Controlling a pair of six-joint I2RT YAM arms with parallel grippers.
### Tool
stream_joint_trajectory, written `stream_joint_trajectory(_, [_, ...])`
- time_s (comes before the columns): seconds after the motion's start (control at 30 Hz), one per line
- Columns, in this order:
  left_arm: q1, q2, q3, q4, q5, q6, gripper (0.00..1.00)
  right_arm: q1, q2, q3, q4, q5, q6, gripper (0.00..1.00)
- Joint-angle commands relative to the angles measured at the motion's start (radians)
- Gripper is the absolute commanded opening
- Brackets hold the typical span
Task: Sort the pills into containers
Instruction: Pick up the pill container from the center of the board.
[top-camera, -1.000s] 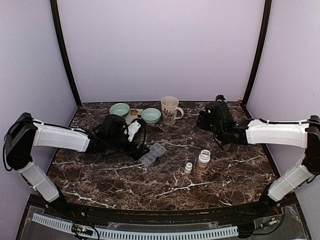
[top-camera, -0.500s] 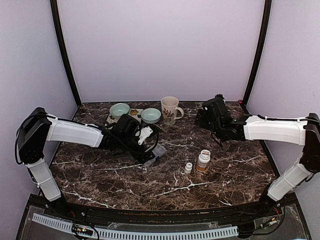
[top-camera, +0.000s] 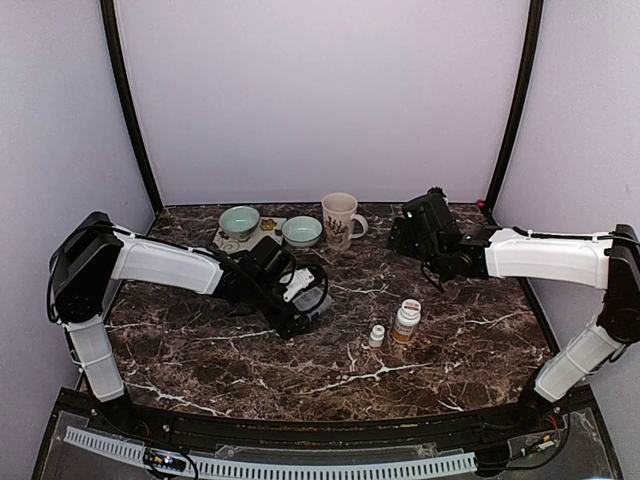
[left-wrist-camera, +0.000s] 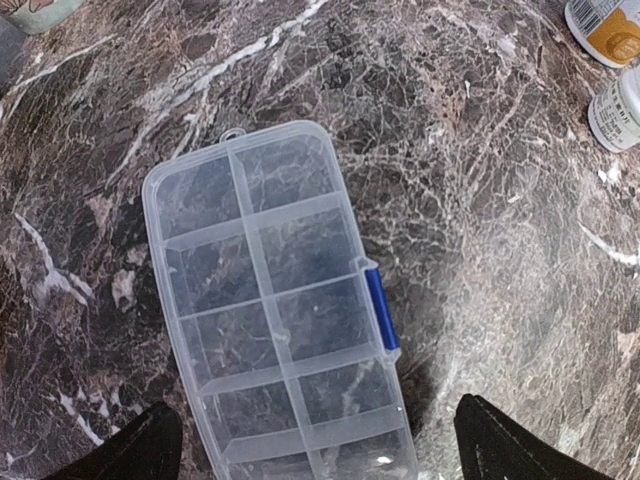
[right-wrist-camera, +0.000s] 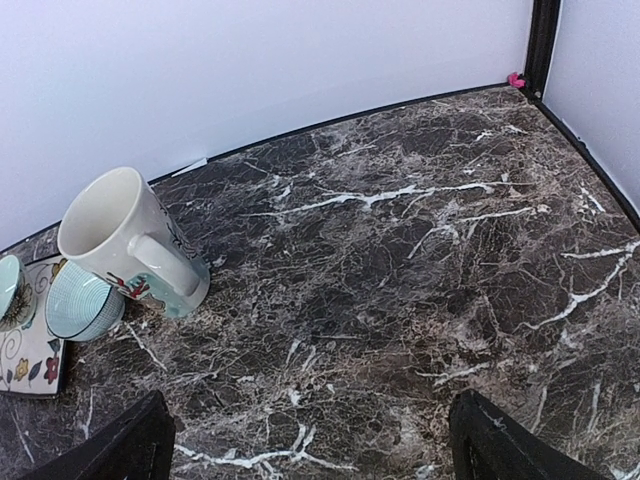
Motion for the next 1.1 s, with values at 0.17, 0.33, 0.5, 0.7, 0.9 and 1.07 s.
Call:
stream_joint_trajectory(0.17, [-0.018, 0.014, -0.003, -0.011, -0.076, -0.009, 0.92, 0.005, -0.011, 0.031, -0.001, -0.003, 0.008, 0.96])
stream_joint_trajectory(0.33, [-0.034, 0.036, -0.005, -0.004, -0.11, -0.007, 0.88, 0.005, -0.016, 0.029, -0.003, -0.005, 0.012, 0.96])
stream_joint_trajectory(0.5, [-0.044, 0.041, -0.012, 0.007, -0.122, -0.019, 0.81, 0.007, -0.018, 0.026, -0.005, -0.011, 0.018, 0.96])
stream_joint_trajectory(0.7, [-0.045, 0.037, -0.014, 0.017, -0.122, -0.025, 0.54, 0.01, -0.023, 0.035, -0.008, -0.012, 0.009, 0.94])
stream_joint_trajectory(0.9, [-0.044, 0.001, -0.027, 0.05, -0.1, -0.053, 0.28, 0.029, -0.036, 0.055, -0.006, -0.016, -0.029, 0.91])
stream_joint_trajectory(1.07, [-0.033, -0.057, -0.01, 0.076, -0.089, -0.11, 0.24, 0.062, -0.06, 0.086, 0.012, -0.046, -0.09, 0.88])
